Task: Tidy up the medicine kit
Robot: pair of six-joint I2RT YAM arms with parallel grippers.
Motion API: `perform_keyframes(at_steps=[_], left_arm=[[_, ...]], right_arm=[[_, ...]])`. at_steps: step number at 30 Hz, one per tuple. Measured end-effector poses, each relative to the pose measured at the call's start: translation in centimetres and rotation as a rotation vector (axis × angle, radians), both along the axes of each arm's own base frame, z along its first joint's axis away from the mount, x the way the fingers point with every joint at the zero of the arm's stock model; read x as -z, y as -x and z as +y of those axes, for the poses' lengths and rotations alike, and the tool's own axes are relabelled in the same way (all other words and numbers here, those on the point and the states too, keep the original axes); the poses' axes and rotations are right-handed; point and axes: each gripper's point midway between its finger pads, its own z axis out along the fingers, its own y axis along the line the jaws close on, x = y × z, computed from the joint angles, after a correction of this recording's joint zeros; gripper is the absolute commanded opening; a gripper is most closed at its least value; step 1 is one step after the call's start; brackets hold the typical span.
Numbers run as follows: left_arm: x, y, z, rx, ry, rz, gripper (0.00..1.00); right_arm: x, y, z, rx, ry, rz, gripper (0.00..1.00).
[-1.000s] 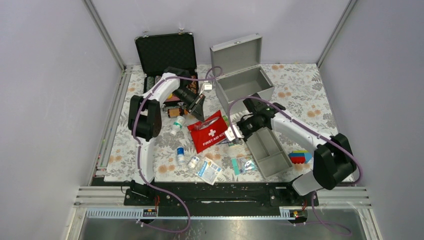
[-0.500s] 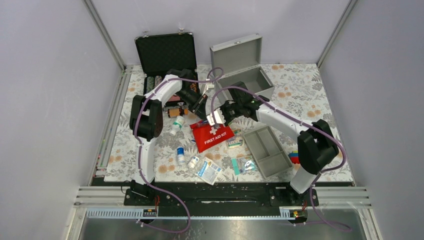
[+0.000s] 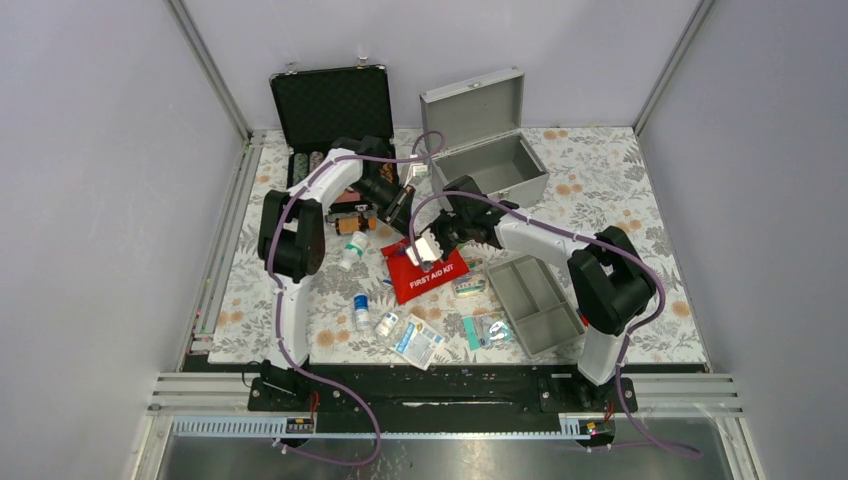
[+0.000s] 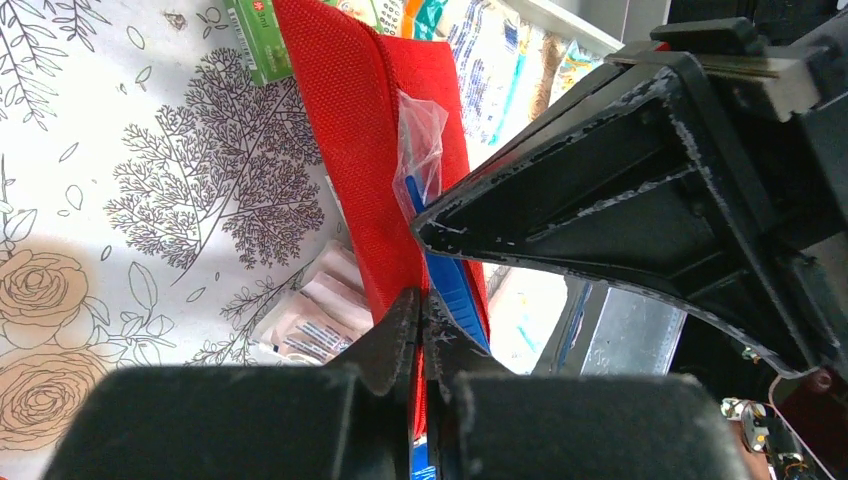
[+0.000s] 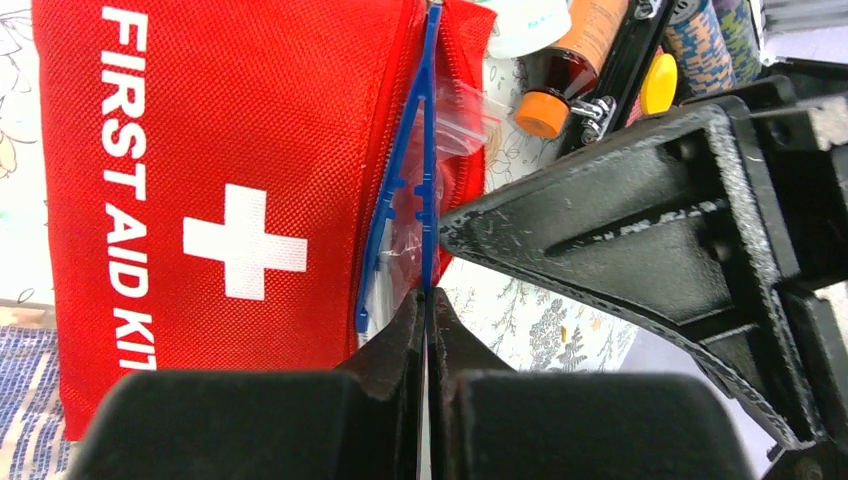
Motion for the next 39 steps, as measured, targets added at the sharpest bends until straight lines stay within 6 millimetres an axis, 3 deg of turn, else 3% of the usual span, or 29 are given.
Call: perform_keyframes(at_steps=[5,11,21,25,31,35,39], left_arm=[[0.0,0.0,0.0,-0.005,-0.001,0.005,0.00],[-0.2,0.1,-0.2,-0.005,0.005,0.013,0.00],[-0.8,0.0,-0.7,-0.010,0.035,0.007,0.00],[-1.2,-0.1,-0.9,-0.018,0.049,0.003,0.00],[-1.7,0.3,-0.9,-0.022,0.065,-0.001,0.00],[-1.9,0.4,-0.9,-0.022,0.073,-0.001,0.00],[-2.0,0.7,-0.9,-0.022,0.074,0.002,0.00]], right_arm=[[0.6,0.4,-0.3,-0.046,0.032,-0.021,0.00],[2.1,2.3,-1.8,-0.087,0.116,0.045,0.00],[2.7,2.5,-2.4,0.002,0.195,0.150,0.00],[2.6,2.2,-3.1,0.131,0.223,0.230,0.13],[1.5,1.8,-4.2,0.360,0.244,0.342,0.27],[0.1,2.6,-4.9,0.452,0.226,0.403,0.28],[-2.5,3.1,-4.9,0.519,0.155,0.434,0.28]])
